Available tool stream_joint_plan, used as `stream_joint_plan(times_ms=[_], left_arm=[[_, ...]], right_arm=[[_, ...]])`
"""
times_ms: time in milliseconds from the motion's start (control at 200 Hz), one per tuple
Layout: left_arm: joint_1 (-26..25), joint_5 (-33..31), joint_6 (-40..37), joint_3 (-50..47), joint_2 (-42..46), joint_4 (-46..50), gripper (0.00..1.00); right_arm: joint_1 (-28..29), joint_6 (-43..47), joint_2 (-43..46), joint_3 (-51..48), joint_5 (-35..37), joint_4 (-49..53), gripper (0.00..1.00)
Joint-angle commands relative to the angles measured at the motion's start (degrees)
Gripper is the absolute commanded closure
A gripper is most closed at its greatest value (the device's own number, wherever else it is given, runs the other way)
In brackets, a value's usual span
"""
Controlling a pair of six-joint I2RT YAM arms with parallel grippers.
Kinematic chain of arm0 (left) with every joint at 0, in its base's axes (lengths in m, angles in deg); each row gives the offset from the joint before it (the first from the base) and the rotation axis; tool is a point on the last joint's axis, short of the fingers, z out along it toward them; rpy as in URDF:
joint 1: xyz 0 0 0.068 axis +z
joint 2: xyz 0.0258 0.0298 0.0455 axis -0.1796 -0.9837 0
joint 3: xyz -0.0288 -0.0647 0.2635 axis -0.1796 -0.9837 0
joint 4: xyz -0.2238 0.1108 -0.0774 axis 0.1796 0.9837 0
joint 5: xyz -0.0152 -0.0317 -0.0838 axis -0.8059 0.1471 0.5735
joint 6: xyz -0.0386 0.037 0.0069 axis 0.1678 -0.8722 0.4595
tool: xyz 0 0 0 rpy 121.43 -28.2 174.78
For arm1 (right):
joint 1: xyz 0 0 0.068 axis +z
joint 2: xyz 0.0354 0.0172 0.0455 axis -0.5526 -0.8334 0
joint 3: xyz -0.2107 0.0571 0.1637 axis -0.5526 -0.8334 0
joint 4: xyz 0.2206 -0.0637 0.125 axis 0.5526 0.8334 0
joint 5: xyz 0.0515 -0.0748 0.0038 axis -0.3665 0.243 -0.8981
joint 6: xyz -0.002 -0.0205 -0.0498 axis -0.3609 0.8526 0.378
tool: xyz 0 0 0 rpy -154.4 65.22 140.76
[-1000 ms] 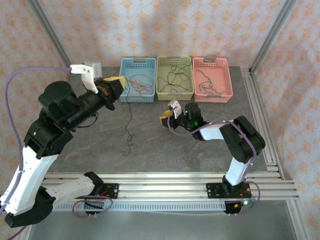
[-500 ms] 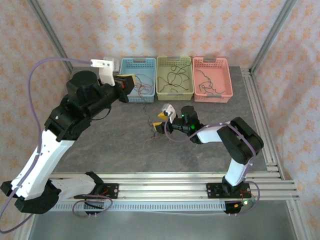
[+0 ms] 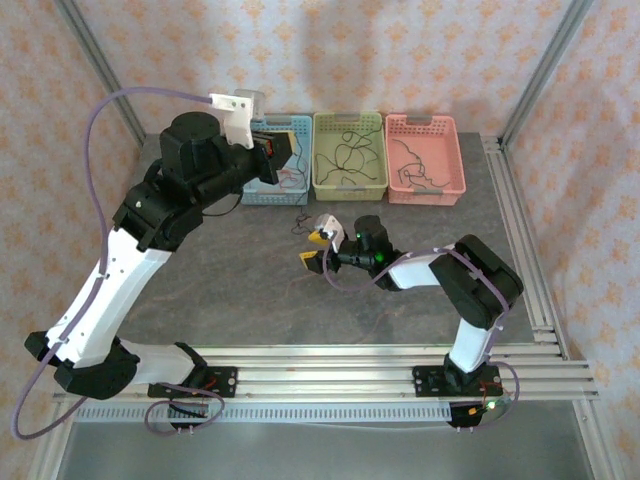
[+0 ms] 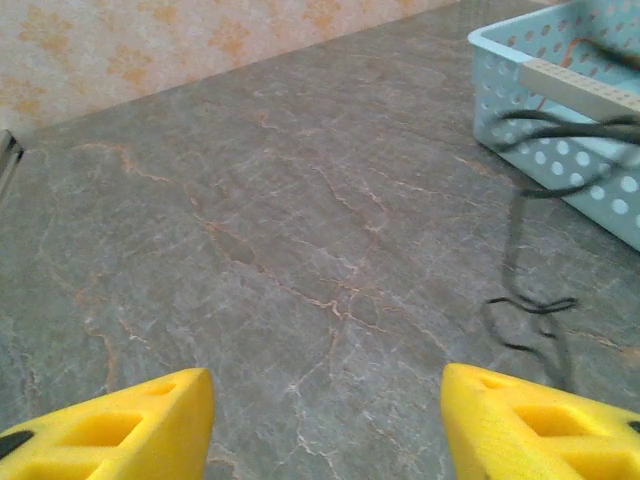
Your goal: Untangle the cables
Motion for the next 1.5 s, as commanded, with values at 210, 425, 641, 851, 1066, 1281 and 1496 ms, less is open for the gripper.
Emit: stream_joint_plan(times_ms=[210,425,641,851,1066,1281,1496], left_arm=[[-0.14,8.25,4.19,2.84,0.90,-0.88,1.00],[-0.19,10.41,5.95,4.65,-0.65,-1.27,1.00],[-0.28,10.46,5.82,6.90,-2.25,-0.68,1.00],[-0.29,8.64,3.98,9.15,-3.60,1.42,1.00],[-0.30,8.39,2.92,8.85,-3.32,2.35,1.00],[-0.29,6.42,1.82,8.58,-2.89,3.44,1.00],[-0.28,5.72,1.59,8.51,-2.81,3.67,1.00]], right_arm=[[0.15,0.17,-0.33,-0.18,3.55,-4.50,0.39],[1.27,1.79,-1.56,2.50,-2.04,1.41,0.40],[1.73,3.04,-1.83,3.36,-2.69,4.14,0.41],[1.77,4.35,-1.21,4.18,4.13,7.58,0.48],[1.82,8.98,1.88,2.99,24.74,9.45,0.50],[1.68,9.16,4.12,-1.04,27.39,1.81,0.48],[1.56,5.67,4.17,-0.67,30.40,1.54,0.48]])
